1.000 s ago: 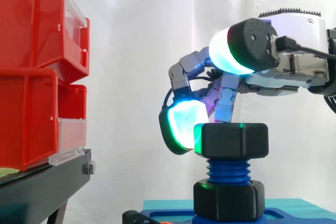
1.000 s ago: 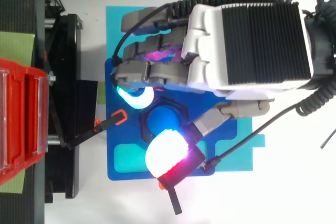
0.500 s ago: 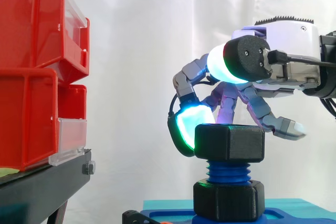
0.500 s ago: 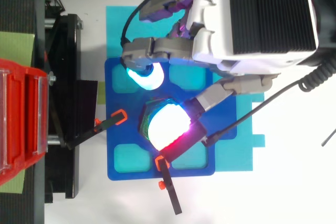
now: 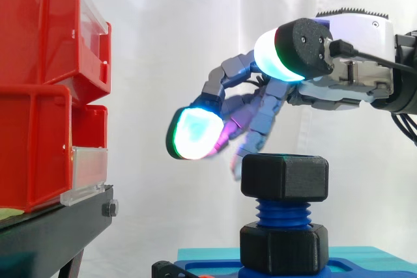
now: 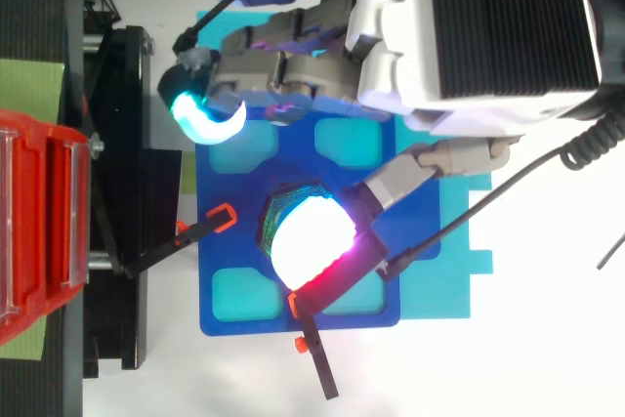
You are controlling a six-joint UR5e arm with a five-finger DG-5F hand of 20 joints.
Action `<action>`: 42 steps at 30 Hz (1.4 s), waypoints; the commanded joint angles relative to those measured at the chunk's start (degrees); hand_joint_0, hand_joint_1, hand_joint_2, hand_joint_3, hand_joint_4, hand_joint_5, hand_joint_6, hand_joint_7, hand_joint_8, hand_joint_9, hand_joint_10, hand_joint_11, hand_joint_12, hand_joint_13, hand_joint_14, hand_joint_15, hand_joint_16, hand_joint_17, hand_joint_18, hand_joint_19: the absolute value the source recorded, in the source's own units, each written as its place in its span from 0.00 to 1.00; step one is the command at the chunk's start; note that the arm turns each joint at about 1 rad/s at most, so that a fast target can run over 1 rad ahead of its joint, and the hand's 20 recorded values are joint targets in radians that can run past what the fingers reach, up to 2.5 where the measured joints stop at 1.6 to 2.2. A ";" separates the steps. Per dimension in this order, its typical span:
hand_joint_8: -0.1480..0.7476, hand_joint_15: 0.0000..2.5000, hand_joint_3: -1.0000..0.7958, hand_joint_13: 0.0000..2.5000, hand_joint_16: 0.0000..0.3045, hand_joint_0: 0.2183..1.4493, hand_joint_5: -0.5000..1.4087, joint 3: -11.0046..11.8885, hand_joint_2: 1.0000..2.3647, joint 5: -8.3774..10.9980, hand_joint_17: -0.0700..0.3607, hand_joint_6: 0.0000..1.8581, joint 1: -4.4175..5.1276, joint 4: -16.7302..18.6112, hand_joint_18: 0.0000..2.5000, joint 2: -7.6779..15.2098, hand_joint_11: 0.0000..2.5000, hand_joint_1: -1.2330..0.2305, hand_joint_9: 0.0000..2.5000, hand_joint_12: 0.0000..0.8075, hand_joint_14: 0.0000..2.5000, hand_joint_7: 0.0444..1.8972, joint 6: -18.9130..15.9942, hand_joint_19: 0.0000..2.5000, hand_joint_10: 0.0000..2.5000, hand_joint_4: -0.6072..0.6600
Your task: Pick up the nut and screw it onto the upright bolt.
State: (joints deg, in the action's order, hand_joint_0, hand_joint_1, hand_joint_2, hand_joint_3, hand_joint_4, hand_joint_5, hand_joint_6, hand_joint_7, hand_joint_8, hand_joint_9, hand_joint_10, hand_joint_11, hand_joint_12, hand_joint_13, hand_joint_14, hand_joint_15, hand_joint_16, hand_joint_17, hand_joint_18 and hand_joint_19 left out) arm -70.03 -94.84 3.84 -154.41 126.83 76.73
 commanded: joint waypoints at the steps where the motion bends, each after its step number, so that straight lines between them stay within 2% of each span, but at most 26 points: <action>1: 0.45 0.00 0.28 0.22 0.08 0.23 0.20 -0.02 0.00 0.18 0.29 0.27 0.55 0.33 0.09 0.00 0.00 0.80 0.40 0.30 0.00 0.32 0.17 0.00 0.00 0.66; 5: 0.44 0.00 0.28 0.16 0.09 0.22 0.20 -0.02 0.00 0.44 0.30 0.27 1.43 0.07 0.02 0.00 0.00 0.78 0.33 0.32 0.00 0.32 0.17 0.00 0.00 0.66; 9: 0.42 0.00 0.28 0.14 0.08 0.23 0.21 -0.02 0.00 0.88 0.30 0.27 2.31 -1.16 0.00 0.08 0.00 0.76 0.28 0.31 0.00 0.35 0.17 0.00 0.00 0.67; 11: 0.42 0.00 0.28 0.14 0.08 0.23 0.23 -0.02 0.00 1.32 0.29 0.27 2.66 -1.95 0.00 0.00 0.00 0.76 0.27 0.31 0.00 0.42 0.08 0.00 0.00 0.69; 15: 0.42 0.00 0.28 0.13 0.08 0.24 0.25 -0.02 0.00 1.94 0.29 0.27 3.19 -3.01 0.00 0.08 0.00 0.75 0.27 0.30 0.00 0.50 0.08 0.00 0.00 0.70; 16: 0.43 0.00 0.28 0.14 0.08 0.24 0.25 -0.02 0.00 2.02 0.28 0.27 3.28 -3.09 0.00 0.00 0.00 0.75 0.28 0.29 0.00 0.55 0.08 0.00 0.00 0.68; 18: 0.43 0.00 0.28 0.14 0.07 0.24 0.26 -0.02 0.00 2.29 0.28 0.27 3.54 -3.45 0.00 0.00 0.00 0.75 0.28 0.28 0.00 0.58 0.08 0.00 0.00 0.66; 24: 0.46 0.00 0.28 0.18 0.06 0.25 0.27 -0.02 0.00 2.29 0.25 0.27 3.54 -3.53 0.04 0.08 0.00 0.71 0.33 0.25 0.00 0.68 -0.01 0.00 0.00 0.61; 34: 0.46 0.00 0.28 0.24 0.04 0.26 0.29 -0.02 0.00 2.29 0.22 0.27 3.54 -4.41 0.10 0.00 0.00 0.69 0.41 0.21 0.00 0.73 -0.01 0.00 0.00 0.60; 42: 0.47 0.00 0.28 0.32 0.02 0.27 0.30 -0.02 0.00 2.20 0.19 0.30 3.28 -4.94 0.17 0.08 0.00 0.67 0.50 0.17 0.00 0.68 -0.01 0.00 0.00 0.58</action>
State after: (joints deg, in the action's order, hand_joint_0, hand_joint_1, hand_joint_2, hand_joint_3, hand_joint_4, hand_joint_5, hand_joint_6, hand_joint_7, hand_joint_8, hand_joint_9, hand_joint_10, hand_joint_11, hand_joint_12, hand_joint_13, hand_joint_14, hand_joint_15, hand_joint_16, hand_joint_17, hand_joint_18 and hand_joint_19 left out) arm -70.04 -92.63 7.24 -159.26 126.89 76.78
